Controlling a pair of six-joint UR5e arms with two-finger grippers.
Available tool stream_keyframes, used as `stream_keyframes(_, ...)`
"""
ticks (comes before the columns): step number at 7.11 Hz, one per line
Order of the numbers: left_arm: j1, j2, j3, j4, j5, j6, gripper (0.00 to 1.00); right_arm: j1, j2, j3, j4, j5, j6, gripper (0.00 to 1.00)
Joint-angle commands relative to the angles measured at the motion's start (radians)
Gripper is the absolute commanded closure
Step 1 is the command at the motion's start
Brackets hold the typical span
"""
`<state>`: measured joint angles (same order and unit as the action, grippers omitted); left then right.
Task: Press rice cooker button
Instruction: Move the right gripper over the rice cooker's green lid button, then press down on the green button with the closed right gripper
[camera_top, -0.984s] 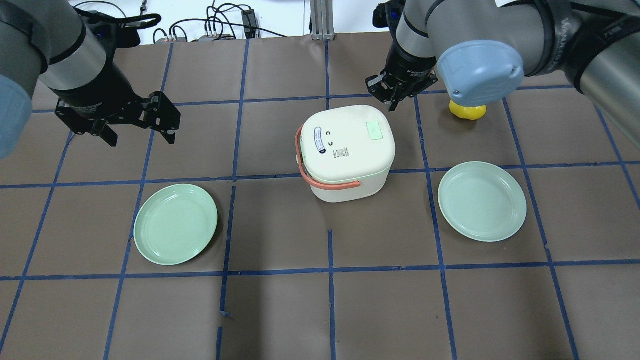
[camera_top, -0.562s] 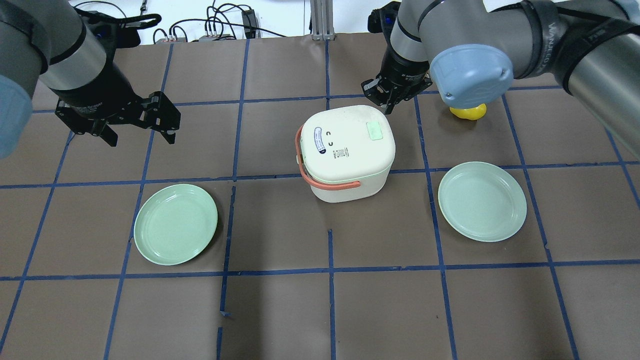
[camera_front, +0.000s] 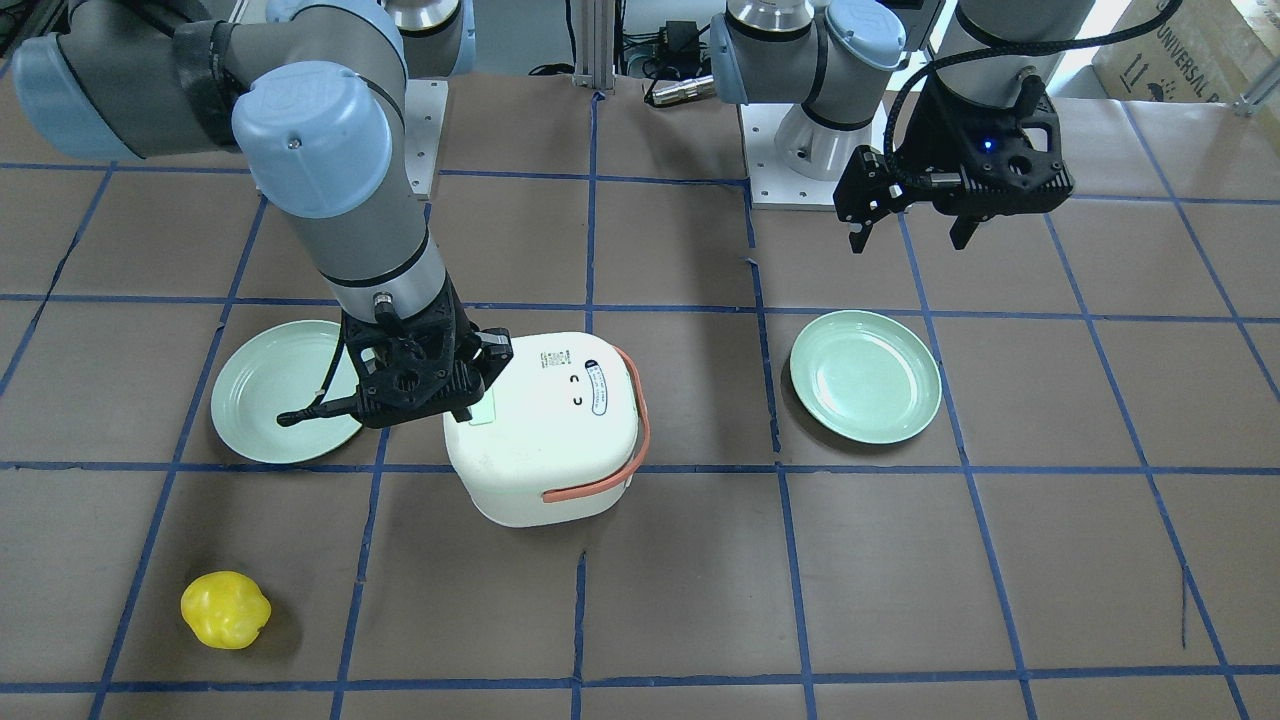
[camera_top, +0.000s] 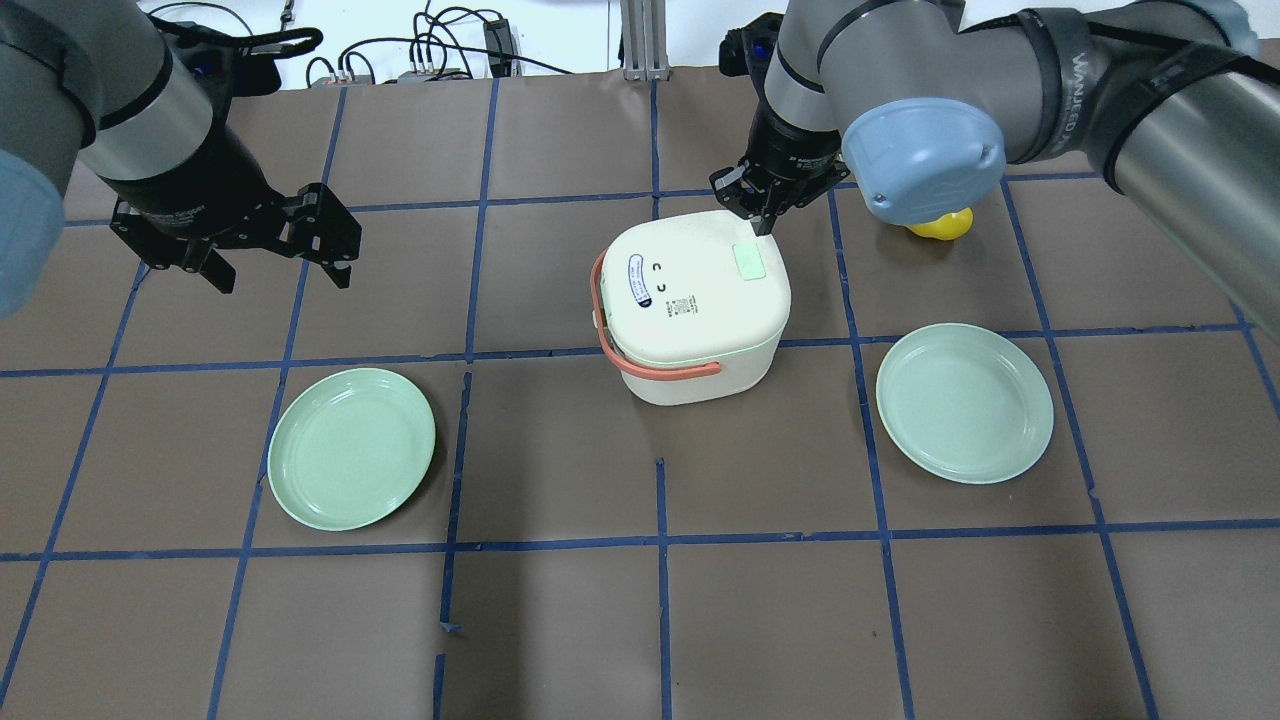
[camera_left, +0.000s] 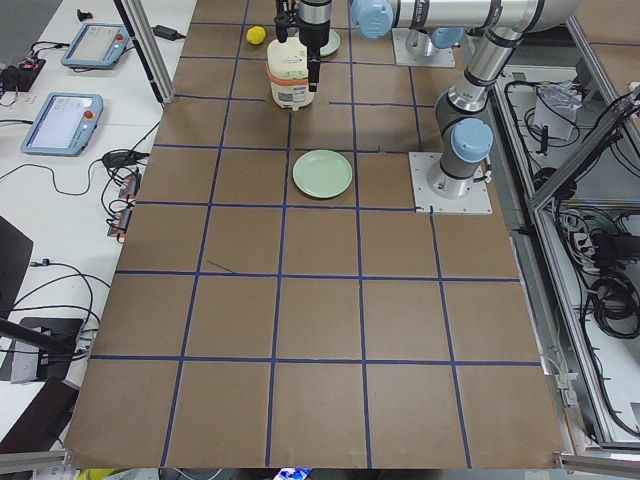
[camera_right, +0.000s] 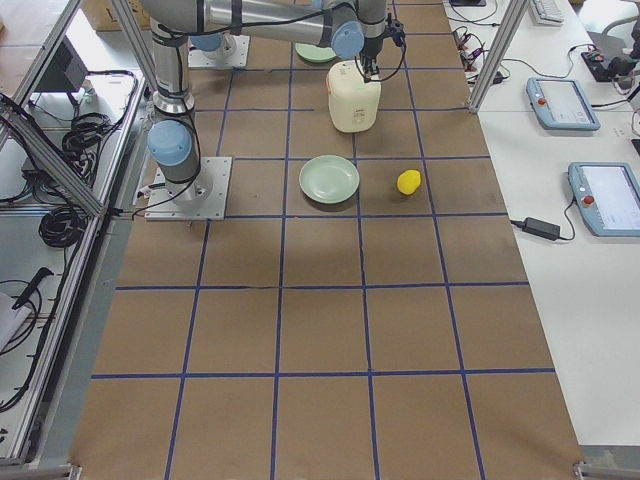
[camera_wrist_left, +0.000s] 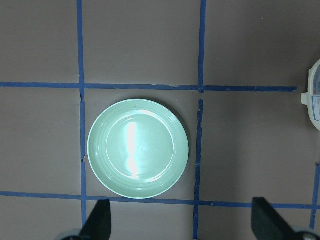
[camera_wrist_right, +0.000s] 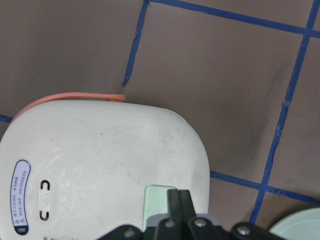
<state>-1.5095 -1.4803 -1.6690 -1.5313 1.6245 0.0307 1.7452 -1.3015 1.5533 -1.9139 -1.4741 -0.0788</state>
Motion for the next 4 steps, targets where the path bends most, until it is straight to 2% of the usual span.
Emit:
stream_keyframes(1, 0.0, 0.0, 0.0, 0.0, 0.0, 0.0, 0.0, 0.005, 0.002, 0.005, -0.004, 0.003, -0.003, 0.92)
stream_keyframes(4, 0.0, 0.0, 0.0, 0.0, 0.0, 0.0, 0.0, 0.016, 0.002, 0.013, -0.004, 0.0, -0.003, 0.92)
